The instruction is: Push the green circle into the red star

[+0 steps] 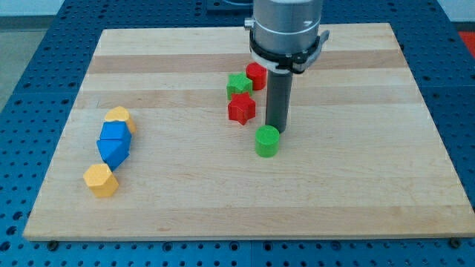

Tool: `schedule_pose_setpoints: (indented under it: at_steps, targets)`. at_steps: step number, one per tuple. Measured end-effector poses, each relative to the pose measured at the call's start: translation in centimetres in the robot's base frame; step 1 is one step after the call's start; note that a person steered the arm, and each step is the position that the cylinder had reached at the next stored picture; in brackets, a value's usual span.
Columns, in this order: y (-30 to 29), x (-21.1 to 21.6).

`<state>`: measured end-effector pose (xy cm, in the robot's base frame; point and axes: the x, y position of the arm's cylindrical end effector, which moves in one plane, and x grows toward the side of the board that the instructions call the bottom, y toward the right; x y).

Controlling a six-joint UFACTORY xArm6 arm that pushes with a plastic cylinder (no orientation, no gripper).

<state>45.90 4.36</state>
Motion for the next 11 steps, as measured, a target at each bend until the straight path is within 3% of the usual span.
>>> schedule_pose_setpoints:
  at_steps: [1, 3, 6, 7, 8, 9, 11]
  targets:
    - [3.4, -0.1]
    - [2.3, 3.7]
    - [-2.9, -0.5]
    - [-2.0, 1.6]
    - [1.3, 6.4]
    - [0.4, 10.7]
    - [-9.1, 8.7]
